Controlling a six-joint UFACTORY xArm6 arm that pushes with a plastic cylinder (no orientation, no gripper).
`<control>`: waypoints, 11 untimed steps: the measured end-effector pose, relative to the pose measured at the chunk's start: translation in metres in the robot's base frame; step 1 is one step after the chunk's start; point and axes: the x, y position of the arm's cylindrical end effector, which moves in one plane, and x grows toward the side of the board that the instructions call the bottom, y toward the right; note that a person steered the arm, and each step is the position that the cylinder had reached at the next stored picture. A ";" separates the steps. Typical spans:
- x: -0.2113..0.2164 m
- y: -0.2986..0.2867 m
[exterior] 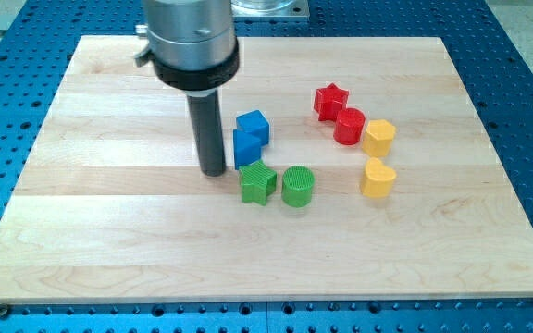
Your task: Move the triangle to the right of the cube
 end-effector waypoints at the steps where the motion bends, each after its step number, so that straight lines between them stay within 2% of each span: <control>1: -0.025 0.046; 2: -0.040 0.079; 4: -0.038 0.079; 5: -0.026 0.098; 8: -0.048 0.148; 10: -0.060 0.154; 11: -0.067 0.135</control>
